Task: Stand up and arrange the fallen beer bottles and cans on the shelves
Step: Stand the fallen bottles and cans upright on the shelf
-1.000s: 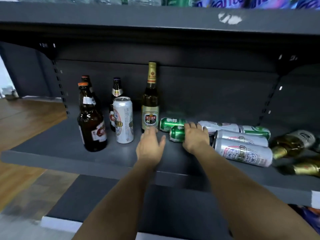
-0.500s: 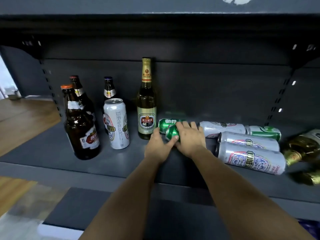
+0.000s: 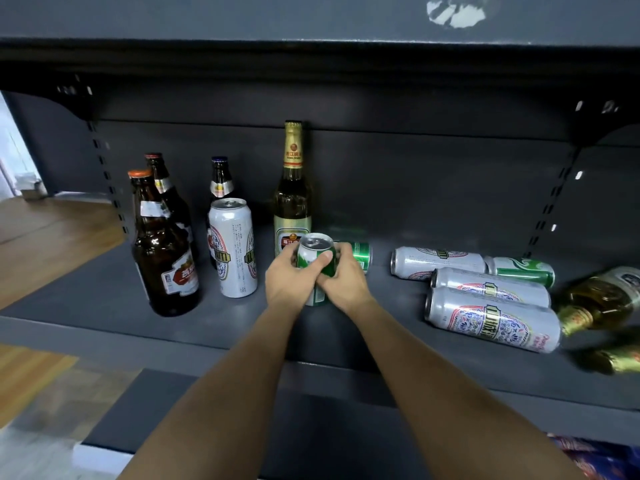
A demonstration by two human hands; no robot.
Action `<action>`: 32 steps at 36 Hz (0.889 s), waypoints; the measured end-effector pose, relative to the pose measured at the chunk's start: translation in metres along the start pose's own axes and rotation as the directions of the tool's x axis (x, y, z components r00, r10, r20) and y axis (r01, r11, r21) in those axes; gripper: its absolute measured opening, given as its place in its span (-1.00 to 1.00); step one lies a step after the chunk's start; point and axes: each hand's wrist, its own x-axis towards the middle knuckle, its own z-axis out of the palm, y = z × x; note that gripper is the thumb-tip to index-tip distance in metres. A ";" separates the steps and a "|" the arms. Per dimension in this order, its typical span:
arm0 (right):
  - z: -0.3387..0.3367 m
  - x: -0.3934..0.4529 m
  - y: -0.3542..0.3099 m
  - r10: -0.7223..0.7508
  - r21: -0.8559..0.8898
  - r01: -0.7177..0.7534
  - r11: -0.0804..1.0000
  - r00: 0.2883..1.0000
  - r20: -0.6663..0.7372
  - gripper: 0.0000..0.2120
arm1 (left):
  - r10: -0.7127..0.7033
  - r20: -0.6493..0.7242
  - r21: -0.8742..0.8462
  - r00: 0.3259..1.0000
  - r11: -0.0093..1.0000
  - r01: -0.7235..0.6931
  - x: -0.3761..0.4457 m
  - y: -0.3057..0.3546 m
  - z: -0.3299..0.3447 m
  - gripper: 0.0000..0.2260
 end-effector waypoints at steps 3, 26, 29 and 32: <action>-0.008 0.007 0.002 0.018 -0.107 -0.001 0.994 0.987 0.158 -0.38 | -0.003 -0.057 0.017 0.998 1.000 0.004 -0.001 -0.003 -0.005 -0.54; -0.016 0.058 0.022 -0.018 -0.969 0.061 0.240 0.998 0.058 -0.19 | 0.101 -0.050 0.218 0.994 0.972 -0.087 -0.001 -0.010 0.007 -0.31; -0.011 0.056 0.022 -0.064 -0.984 0.068 0.166 0.996 0.058 -0.44 | 0.102 -0.037 0.216 0.994 0.972 -0.092 -0.002 -0.009 0.004 -0.33; -0.009 0.053 0.026 -0.045 -0.948 0.030 0.316 0.999 0.017 -0.50 | 0.096 -0.038 0.209 0.995 0.974 -0.086 -0.005 -0.009 0.003 -0.33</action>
